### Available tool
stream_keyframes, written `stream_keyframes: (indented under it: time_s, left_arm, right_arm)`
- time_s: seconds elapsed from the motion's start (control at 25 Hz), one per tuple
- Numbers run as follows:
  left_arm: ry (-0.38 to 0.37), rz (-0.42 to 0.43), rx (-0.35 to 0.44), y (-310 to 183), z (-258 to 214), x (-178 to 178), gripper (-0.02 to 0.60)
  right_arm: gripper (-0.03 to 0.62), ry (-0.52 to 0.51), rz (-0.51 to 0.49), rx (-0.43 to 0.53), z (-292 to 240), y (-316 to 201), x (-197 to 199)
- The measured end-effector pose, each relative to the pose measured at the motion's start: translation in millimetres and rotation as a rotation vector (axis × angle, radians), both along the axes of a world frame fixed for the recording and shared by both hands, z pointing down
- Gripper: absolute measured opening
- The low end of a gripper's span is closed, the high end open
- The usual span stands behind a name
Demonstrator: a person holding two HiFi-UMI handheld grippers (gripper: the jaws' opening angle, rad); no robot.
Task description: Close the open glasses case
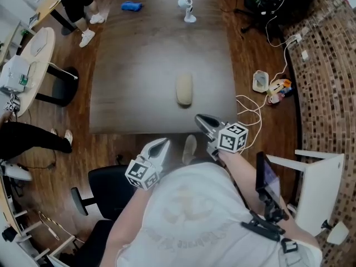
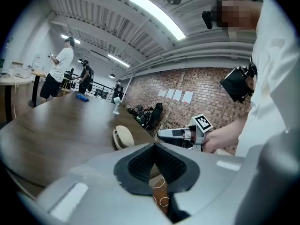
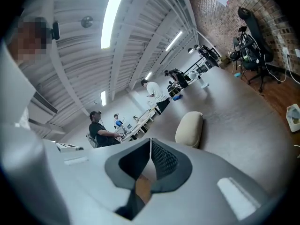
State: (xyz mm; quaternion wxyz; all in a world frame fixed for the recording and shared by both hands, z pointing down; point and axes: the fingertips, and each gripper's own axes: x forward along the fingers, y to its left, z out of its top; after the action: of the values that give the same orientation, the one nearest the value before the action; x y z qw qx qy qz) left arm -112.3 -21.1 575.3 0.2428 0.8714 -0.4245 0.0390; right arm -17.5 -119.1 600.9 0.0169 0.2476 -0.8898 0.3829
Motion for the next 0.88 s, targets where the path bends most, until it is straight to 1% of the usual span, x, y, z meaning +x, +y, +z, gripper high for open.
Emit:
stream_keyframes:
  time_s: [0.24, 0.36, 0.48, 0.68, 0.88]
  left_arm:
    - [0.026, 0.005, 0.011, 38, 3, 10, 0.005]
    - [0.043, 0.01, 0.019, 57, 5, 17, 0.005]
    - [0.051, 0.023, 0.026, 73, 8, 27, 0.005]
    - [0.057, 0.029, 0.045, 91, 5, 33, 0.005]
    - [0.058, -0.019, 0.06, 103, 0, 27, 0.005]
  right_arm:
    - [0.014, 0.032, -0.032, 0.041, -11, 70, 12]
    - [0.014, 0.08, -0.067, 0.071, -12, 102, 17]
    - [0.014, 0.12, -0.078, 0.084, -9, 128, 25]
    - [0.014, 0.155, -0.097, 0.097, -4, 157, 33]
    - [0.014, 0.177, -0.136, 0.118, -4, 170, 27]
